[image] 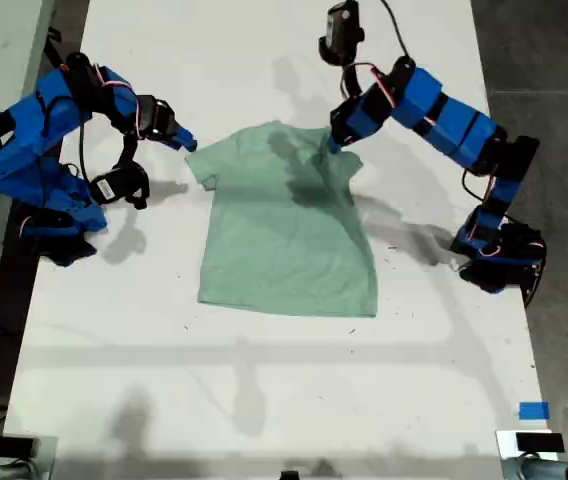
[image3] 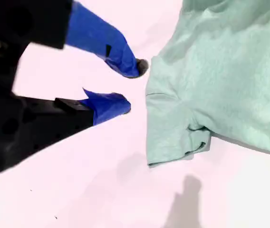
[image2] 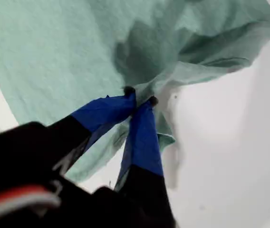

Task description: Fold tshirt

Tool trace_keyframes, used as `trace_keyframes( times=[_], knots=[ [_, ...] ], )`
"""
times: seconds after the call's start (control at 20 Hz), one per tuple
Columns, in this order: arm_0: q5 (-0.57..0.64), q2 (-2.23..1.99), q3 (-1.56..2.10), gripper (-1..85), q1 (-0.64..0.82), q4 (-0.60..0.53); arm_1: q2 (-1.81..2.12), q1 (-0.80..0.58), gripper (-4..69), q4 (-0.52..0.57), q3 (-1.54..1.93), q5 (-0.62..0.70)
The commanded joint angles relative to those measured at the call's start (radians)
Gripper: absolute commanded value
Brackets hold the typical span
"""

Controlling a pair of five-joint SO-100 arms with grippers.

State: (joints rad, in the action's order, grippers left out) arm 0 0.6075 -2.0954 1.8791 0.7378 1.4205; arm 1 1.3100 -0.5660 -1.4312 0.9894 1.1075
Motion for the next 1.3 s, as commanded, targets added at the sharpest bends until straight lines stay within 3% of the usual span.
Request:
trace_keyframes(
  times=[0.0,0.2,0.25,0.3,0.45,0.75,0.9,1.05,1.25],
  knots=[
    [-0.003,-0.014,-0.002,9.7,-0.006,-0.026,-0.112,0.104,-0.1,0.138,-0.156,-0.078],
    [0.000,-0.011,0.002,9.8,0.002,-0.032,-0.316,0.176,0.1,0.394,-0.155,-0.164],
    [0.000,-0.011,0.002,10.6,0.003,-0.032,-0.359,0.178,10.8,0.434,-0.155,-0.164],
    [0.000,-0.011,0.002,13.2,0.003,-0.032,-0.379,0.179,34.2,0.453,-0.155,-0.144],
    [0.000,-0.011,0.002,18.3,0.003,-0.034,-0.293,0.158,27.0,0.405,-0.138,-0.135],
    [0.003,0.012,0.008,20.1,0.015,-0.040,0.097,0.091,25.6,0.278,-0.037,-0.109],
    [0.015,0.074,0.018,27.6,0.031,-0.041,0.307,0.048,25.7,0.190,0.095,-0.087],
    [0.043,0.129,0.049,29.1,0.098,-0.095,0.468,0.037,25.7,0.133,0.250,-0.071],
    [0.098,0.276,0.067,29.2,0.233,-0.155,0.650,0.049,25.9,0.149,0.482,-0.084]
  ],
)
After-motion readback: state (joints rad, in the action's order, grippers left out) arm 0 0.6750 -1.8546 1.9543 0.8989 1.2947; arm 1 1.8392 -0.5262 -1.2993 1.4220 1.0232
